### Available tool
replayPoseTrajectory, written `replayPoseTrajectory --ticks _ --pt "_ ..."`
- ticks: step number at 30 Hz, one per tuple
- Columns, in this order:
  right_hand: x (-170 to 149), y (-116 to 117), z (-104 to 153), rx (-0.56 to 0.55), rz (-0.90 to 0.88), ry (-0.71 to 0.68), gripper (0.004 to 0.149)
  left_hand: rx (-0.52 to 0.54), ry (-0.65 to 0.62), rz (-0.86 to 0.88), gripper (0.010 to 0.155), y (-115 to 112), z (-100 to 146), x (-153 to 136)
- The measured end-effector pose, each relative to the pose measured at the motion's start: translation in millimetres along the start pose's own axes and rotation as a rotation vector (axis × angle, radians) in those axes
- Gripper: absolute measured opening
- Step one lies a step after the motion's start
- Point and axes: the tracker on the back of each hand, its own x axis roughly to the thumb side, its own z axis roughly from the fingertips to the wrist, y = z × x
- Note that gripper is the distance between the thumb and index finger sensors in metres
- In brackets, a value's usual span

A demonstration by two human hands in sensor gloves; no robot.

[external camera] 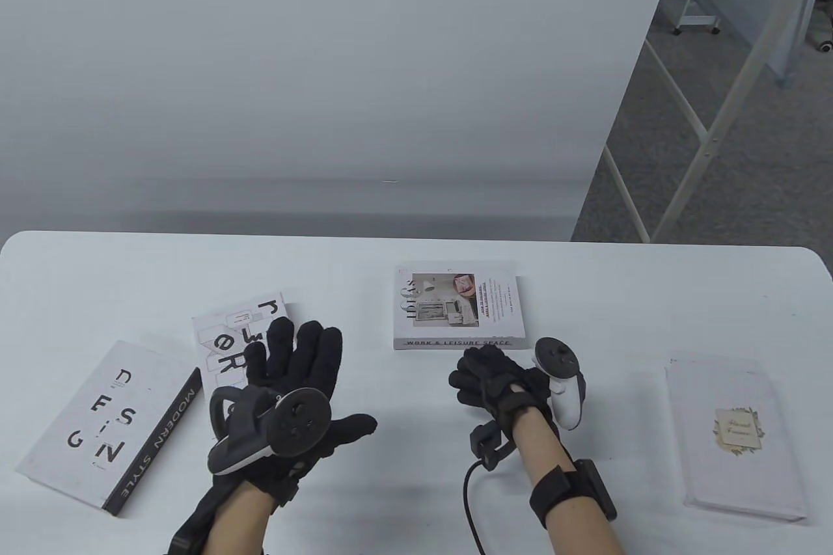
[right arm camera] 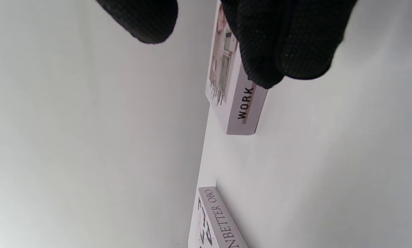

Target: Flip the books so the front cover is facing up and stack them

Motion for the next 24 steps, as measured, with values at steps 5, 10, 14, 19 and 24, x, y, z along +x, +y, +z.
replayPoseTrajectory --ticks 5,10,14,19,24 --pt "5.5 -27.6 36.7 -0.058 0.159 -0.086 0.079 -0.050 0.011 -0.059 0.111 -12.1 -4.5 3.8" --pt "17.5 -55.7 74.2 -0.078 0.403 -0.172 0.084 -0.104 0.047 -0.051 0.107 -29.6 -10.7 -3.2" --pt "23.6 -80.4 97.5 -0.125 0.645 -0.158 0.086 -0.124 0.048 -0.083 0.106 -32.5 -12.1 0.3" --pt "23.3 -112.1 119.3 -0.174 0.785 -0.077 0.087 -0.124 0.027 -0.112 0.106 -35.3 -13.6 9.3" --pt "23.6 -140.9 130.4 -0.311 0.952 0.012 0.088 -0.190 0.029 -0.125 0.105 -52.8 -18.3 10.8"
